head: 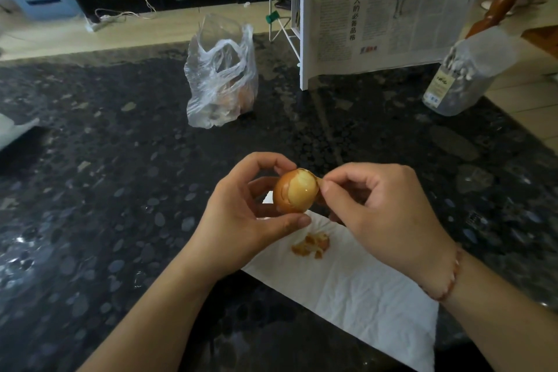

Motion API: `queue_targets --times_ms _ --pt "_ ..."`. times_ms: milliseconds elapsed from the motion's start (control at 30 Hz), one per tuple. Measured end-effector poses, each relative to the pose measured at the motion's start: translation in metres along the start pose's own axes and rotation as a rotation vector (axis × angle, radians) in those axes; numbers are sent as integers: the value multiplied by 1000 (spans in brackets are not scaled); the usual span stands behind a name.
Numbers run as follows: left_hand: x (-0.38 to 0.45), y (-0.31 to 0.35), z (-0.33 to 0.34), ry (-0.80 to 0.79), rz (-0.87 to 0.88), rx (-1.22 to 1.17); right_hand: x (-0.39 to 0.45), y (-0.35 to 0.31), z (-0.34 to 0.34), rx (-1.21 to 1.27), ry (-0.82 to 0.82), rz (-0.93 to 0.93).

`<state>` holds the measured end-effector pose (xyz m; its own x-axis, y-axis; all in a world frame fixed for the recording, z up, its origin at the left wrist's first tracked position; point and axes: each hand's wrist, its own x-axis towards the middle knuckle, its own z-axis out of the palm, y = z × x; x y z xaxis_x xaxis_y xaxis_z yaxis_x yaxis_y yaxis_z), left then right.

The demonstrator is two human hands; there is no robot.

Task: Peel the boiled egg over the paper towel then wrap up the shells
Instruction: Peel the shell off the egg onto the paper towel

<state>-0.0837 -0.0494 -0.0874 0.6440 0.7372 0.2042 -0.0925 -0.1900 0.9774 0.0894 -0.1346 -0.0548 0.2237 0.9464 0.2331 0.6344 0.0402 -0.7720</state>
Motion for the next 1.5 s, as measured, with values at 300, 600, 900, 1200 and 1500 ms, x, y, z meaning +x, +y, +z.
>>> queue_targets --times_ms 300,600,900,1200,1500 --pt "1 5 -2 31 -62 -260 -3 -3 -2 100 42 -1" --pt "0 6 -9 -64 -37 -311 -4 -5 -1 303 -108 21" --pt "-1 4 -11 -161 -28 -283 -2 1 -1 102 -99 -65" --pt "0 2 -6 -145 58 -192 -3 4 1 113 -72 -21" --pt "0 2 -7 -150 42 -203 -4 5 -1 69 -146 -114"
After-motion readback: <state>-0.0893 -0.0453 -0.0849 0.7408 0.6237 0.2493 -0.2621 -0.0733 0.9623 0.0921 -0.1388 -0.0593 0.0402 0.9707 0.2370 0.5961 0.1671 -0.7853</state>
